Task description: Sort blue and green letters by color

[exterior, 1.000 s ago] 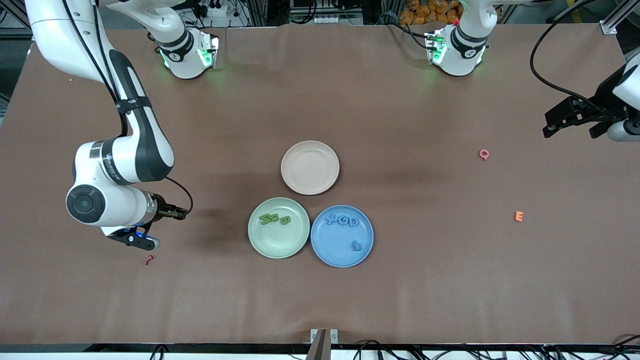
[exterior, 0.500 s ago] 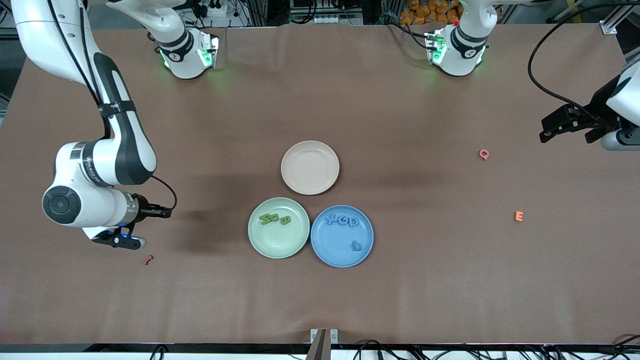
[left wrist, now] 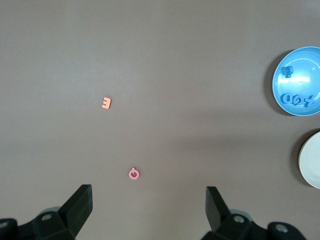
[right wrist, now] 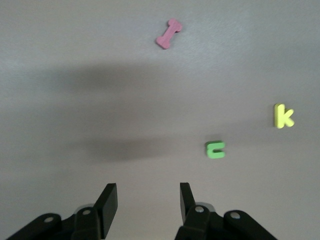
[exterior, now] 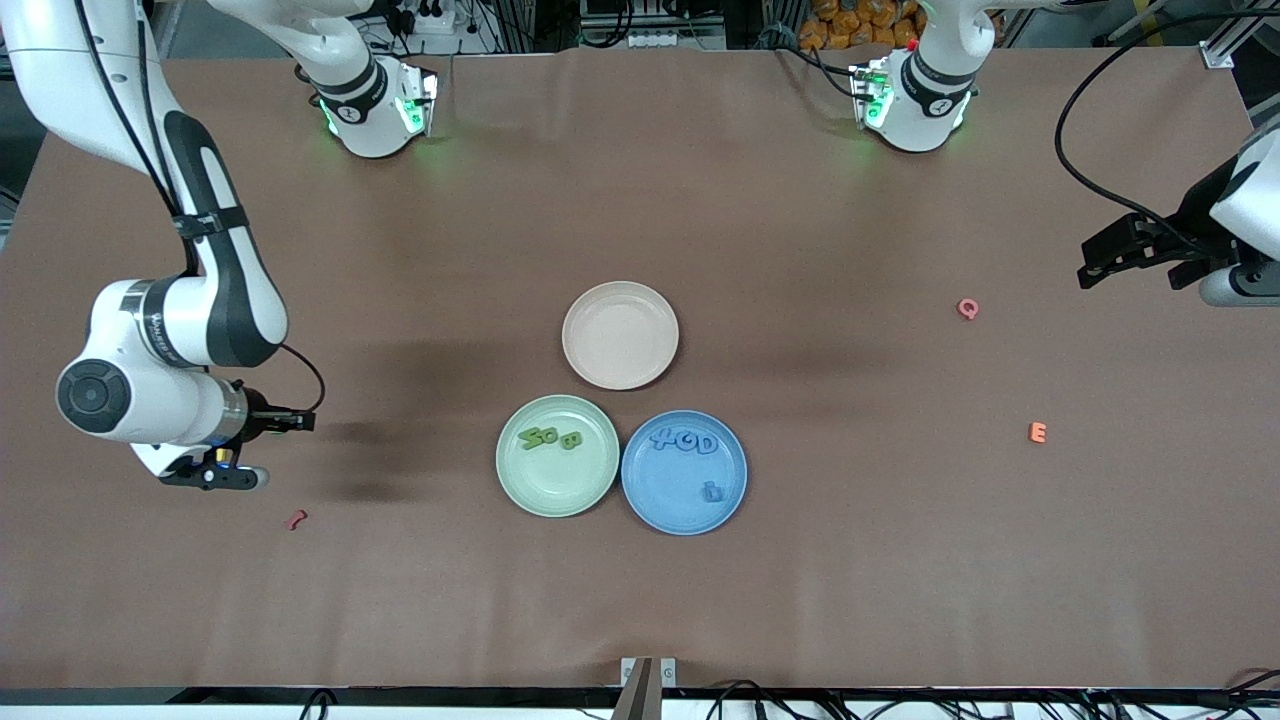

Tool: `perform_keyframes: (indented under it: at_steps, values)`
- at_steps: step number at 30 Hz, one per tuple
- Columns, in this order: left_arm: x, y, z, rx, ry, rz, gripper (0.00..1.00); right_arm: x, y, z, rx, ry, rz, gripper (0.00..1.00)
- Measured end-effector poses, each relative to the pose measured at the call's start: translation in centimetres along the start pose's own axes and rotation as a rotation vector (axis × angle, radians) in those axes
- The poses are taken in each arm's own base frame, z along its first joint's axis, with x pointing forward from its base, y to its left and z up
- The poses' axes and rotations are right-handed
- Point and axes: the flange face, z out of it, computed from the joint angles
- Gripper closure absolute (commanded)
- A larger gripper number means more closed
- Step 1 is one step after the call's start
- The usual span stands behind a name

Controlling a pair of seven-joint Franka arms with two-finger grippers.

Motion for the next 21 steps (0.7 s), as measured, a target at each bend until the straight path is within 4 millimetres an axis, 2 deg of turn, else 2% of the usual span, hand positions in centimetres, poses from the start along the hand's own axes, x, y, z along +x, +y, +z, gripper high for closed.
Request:
perform_keyframes:
  at_steps: [5,13,21]
  values:
    - [0.0,0.2,0.0,0.000,0.000,0.003,0.00,0.0,1.9,0.9,0.006,0.018,-0.030,0.41]
    - [0.0,0.0,0.0,0.000,0.000,0.001,0.00,-0.7,3.4,3.6,0.006,0.048,-0.107,0.42]
    - [0.0,0.0,-0.1,0.000,0.002,0.000,0.00,-0.8,5.8,4.3,0.007,0.068,-0.171,0.42]
